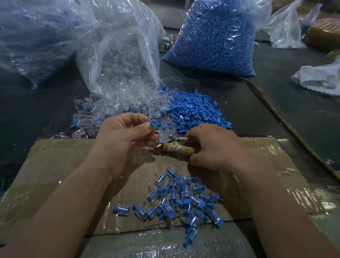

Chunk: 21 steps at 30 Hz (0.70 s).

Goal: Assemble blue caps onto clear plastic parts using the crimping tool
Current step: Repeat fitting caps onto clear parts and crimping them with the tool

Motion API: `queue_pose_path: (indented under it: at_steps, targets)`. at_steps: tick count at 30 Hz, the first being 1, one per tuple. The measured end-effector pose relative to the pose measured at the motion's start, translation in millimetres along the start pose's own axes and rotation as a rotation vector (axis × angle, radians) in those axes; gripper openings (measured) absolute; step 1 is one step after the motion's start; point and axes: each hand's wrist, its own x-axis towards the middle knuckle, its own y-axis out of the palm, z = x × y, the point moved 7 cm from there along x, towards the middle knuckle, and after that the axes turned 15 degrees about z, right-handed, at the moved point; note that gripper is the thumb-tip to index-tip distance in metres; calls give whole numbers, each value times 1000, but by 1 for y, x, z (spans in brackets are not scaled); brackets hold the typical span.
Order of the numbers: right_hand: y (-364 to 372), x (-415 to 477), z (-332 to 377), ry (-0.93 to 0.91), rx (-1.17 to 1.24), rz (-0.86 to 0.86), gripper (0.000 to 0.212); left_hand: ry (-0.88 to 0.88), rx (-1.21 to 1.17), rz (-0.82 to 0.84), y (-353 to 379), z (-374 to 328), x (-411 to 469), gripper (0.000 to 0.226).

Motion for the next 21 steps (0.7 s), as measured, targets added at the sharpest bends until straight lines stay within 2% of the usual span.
queue_pose_path:
  at_steps: [5,13,17,21]
  targets:
    - [-3,3,4,15,-49,-124,16,60,35,-33,-3,-3,1,19]
    - [-19,-9,-12,-19,194,-304,21,146,25,-119,-13,-7,2,16]
    - [-21,-11,-5,-93,292,-287,23,159,41,-121,-11,-6,1,16]
    - [-15,-10,7,-141,292,-217,27,158,71,-114,-10,-5,2,17]
